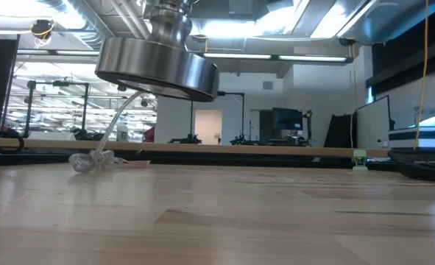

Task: Screw lightbulb
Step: Remove the white lightbulb from the silver lamp

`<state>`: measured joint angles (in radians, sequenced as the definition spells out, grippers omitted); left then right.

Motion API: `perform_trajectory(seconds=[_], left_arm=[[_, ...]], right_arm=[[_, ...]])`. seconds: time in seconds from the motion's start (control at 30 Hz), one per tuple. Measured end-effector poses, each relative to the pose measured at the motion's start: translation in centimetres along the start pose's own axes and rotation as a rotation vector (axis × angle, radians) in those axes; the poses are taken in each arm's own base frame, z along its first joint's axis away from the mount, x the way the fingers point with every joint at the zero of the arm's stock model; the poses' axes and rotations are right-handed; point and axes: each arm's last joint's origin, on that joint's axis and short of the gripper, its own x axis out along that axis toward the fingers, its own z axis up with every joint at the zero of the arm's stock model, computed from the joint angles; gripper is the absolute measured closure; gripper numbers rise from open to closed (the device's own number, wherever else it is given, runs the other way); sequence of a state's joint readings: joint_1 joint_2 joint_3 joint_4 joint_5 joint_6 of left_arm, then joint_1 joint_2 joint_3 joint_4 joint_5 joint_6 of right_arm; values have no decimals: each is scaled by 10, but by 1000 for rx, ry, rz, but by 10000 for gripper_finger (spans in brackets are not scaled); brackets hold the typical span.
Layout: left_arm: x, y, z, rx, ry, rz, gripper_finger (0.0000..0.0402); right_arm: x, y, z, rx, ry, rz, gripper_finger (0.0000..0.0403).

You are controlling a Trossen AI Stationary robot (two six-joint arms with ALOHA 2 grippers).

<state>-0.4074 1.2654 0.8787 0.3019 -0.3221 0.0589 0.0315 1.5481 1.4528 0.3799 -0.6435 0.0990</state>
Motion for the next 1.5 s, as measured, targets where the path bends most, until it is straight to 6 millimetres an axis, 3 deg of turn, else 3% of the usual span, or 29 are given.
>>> perform_trajectory(seconds=[0.17, 0.5, 0.63, 0.8, 1.0, 1.13, 1.5], left_arm=[[-1, -1, 0, 0, 3, 36, 282], [-6, 5, 5, -17, -8, 236, 282], [-7, 10, 4, -13, 5, 404, 282], [-11, 14, 5, 23, 25, 644, 282], [-12, 13, 6, 49, 33, 789, 282], [-8, 12, 2, 50, 38, 820, 282], [-6, 10, 1, 43, 37, 861, 282]], right_arm=[[-11, 6, 5, -29, 98, -107, 341], [-57, 37, 29, 68, 353, -289, 160], [-63, 53, 28, 98, 445, -429, 117], [-42, 74, 18, -12, 507, -674, 109], [-14, 85, 18, -147, 369, -950, 121], [2, 77, 14, -178, 273, -941, 122], [24, 27, -6, -257, 47, -992, 123]])
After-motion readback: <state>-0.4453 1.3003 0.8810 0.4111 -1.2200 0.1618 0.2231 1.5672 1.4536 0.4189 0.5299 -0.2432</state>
